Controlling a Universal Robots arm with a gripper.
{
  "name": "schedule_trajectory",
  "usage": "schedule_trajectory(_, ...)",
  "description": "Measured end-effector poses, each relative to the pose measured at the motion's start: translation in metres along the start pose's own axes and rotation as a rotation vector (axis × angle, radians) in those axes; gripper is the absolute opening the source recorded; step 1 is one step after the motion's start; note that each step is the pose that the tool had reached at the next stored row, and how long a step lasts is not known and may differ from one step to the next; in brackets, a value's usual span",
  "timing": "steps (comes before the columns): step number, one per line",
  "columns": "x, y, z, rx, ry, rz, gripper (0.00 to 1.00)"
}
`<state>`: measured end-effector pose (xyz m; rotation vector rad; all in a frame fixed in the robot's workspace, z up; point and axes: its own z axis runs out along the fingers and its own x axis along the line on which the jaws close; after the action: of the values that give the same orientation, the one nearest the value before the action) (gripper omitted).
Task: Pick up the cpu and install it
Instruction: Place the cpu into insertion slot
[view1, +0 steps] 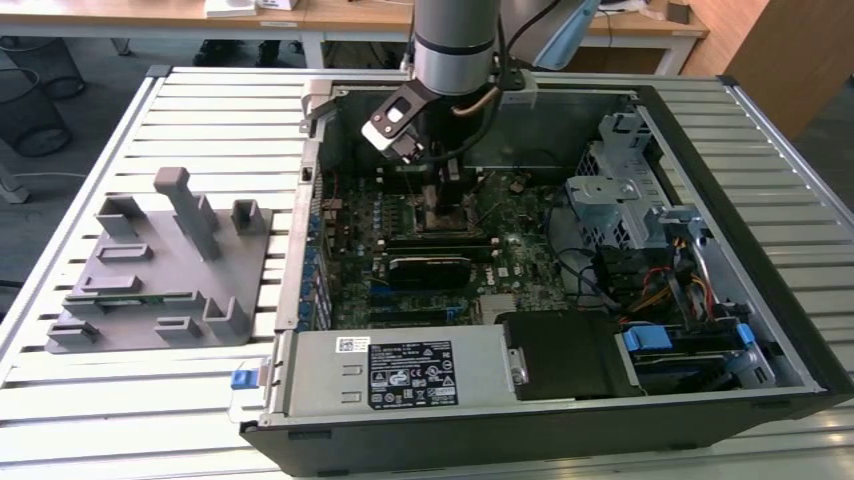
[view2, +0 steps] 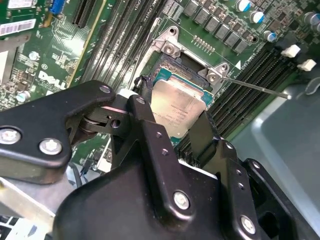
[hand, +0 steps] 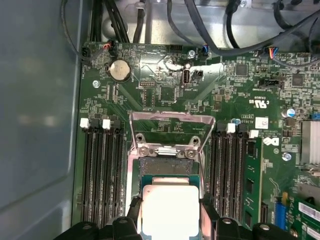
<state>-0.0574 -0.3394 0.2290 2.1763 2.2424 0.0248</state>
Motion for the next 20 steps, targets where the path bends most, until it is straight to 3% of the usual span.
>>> schedule_trajectory(5,0.0003,0.0000,0.0063,-0.0003,0.0040,0.000,0.54)
schedule_trajectory(20,0.0028,-0.0003,0.0246,-0.0002,0.0037,0.021,0.54)
